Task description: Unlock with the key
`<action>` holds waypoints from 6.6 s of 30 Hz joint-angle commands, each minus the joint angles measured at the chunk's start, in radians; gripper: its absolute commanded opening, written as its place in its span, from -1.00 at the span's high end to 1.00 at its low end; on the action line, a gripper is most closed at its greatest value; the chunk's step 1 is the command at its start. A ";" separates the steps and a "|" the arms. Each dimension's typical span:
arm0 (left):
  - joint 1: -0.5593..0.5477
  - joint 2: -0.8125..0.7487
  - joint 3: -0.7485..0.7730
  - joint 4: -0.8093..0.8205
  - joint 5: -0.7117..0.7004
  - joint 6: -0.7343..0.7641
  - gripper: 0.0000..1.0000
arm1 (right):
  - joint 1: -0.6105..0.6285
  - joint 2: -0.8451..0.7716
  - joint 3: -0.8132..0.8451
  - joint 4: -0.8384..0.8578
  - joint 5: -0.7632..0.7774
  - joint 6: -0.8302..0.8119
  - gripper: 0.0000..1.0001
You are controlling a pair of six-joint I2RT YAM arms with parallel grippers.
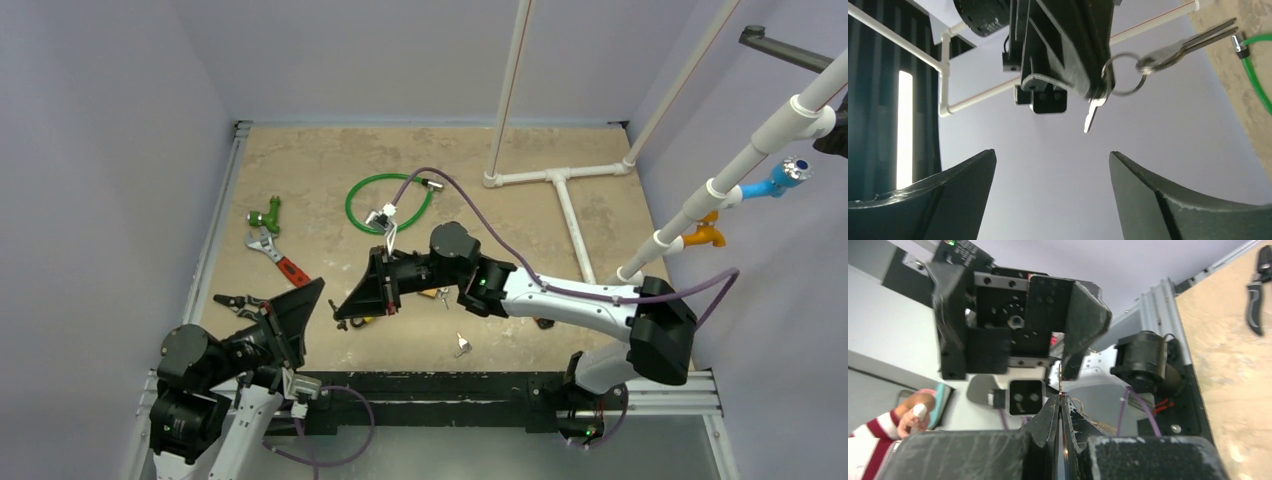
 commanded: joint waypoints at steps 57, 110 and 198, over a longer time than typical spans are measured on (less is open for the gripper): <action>-0.163 0.989 0.415 -0.298 0.376 -1.809 -0.58 | -0.041 -0.271 0.166 -0.883 0.178 -0.607 1.00; -0.534 1.371 0.169 -0.078 -0.651 -1.651 0.81 | -0.046 -0.647 0.080 -1.114 0.467 -0.482 1.00; -0.783 1.321 0.107 -0.082 -0.563 -1.254 1.00 | -0.117 -0.657 0.177 -1.269 0.661 -0.447 1.00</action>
